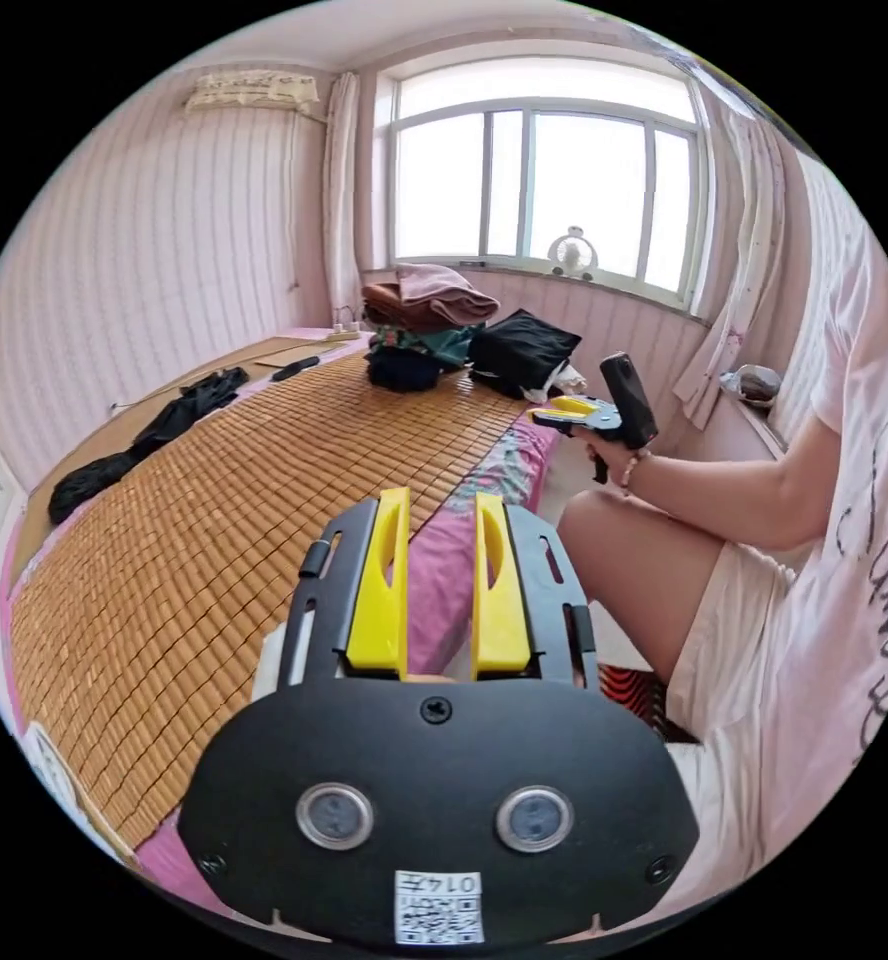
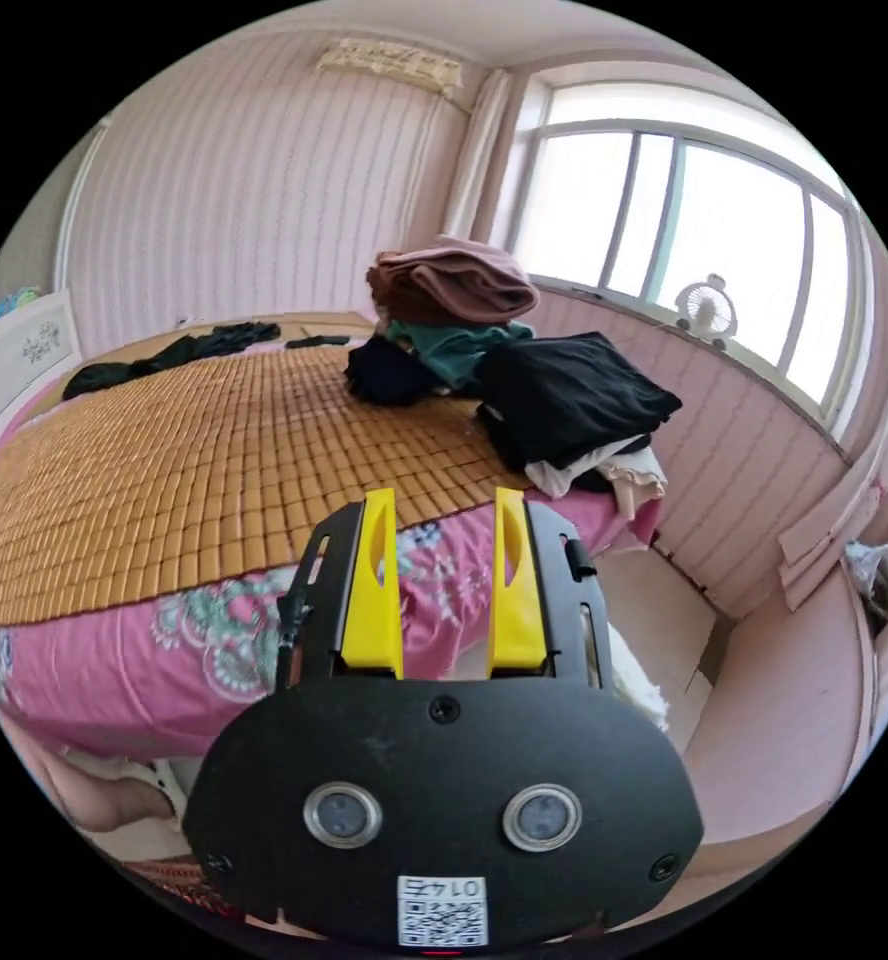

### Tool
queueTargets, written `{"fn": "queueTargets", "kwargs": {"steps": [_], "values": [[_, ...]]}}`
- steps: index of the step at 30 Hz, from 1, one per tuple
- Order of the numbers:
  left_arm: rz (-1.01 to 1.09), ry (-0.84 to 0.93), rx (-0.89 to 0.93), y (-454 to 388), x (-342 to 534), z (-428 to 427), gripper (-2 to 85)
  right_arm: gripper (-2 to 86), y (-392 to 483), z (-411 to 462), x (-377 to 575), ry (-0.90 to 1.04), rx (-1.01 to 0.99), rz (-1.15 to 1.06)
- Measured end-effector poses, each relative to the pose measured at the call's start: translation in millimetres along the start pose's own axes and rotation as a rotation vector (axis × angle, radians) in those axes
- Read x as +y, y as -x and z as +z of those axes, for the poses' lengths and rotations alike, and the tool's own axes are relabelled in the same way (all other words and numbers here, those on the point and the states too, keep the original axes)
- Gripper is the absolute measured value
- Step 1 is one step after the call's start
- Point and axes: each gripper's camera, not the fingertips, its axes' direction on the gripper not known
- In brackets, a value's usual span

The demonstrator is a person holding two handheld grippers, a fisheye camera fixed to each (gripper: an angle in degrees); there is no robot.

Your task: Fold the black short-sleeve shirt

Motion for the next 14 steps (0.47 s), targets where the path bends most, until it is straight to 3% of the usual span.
{"fn": "queueTargets", "kwargs": {"steps": [8,12,14], "values": [[0.003,0.043,0.277,-7,-154,221,10.8,13.4,-121,67,-20,-0.056,0.020,0.415],[0.063,0.074,0.338,-19,-229,346,10.4,13.2,-148,79,-13,-0.088,0.009,0.426],[0.080,0.090,0.352,-25,-256,397,10.3,12.5,-157,93,-13,-0.015,0.010,0.365]]}}
